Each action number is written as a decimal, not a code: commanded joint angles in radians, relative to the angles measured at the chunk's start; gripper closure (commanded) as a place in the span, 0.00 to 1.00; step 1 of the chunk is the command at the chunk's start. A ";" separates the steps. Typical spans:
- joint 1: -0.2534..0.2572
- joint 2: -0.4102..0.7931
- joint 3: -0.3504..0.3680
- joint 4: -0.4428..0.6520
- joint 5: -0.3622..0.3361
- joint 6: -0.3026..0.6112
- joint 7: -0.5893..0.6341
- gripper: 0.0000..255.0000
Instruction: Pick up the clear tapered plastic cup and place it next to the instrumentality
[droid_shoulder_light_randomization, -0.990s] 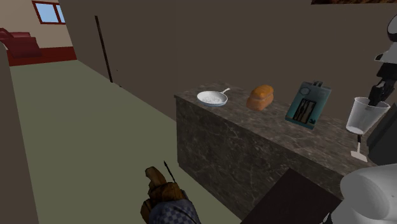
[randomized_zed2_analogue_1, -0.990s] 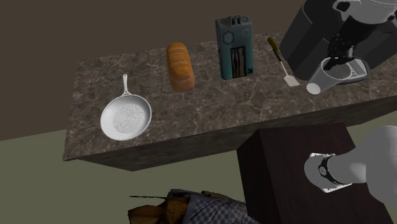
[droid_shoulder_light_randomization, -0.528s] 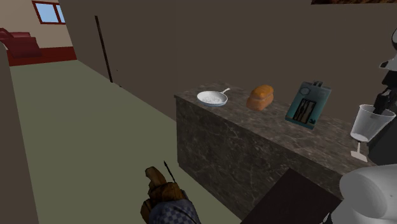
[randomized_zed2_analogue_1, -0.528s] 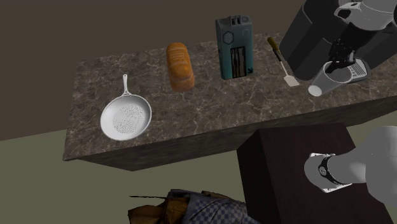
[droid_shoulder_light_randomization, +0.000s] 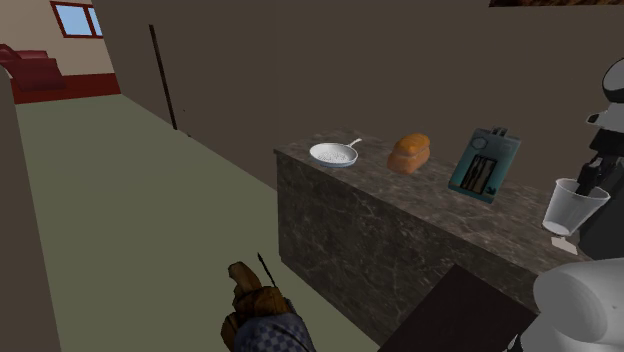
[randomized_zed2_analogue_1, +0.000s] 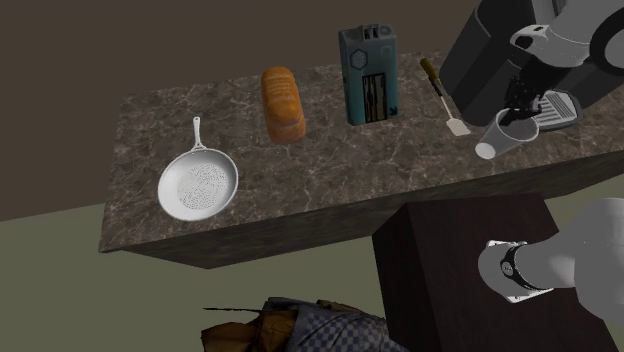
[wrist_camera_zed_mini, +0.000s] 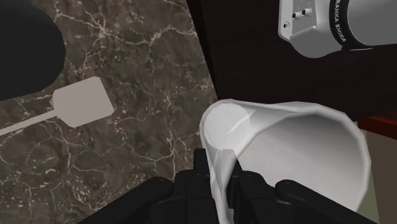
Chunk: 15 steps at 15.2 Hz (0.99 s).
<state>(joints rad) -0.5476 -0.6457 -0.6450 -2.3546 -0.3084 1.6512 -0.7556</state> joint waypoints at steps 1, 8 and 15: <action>-0.002 0.001 -0.008 -0.025 -0.006 0.027 0.000 1.00; -0.004 0.018 -0.043 -0.104 -0.025 0.124 -0.002 1.00; -0.002 0.050 -0.083 -0.173 -0.042 0.226 -0.007 1.00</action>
<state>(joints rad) -0.5496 -0.5985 -0.7238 -2.5155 -0.3484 1.8618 -0.7639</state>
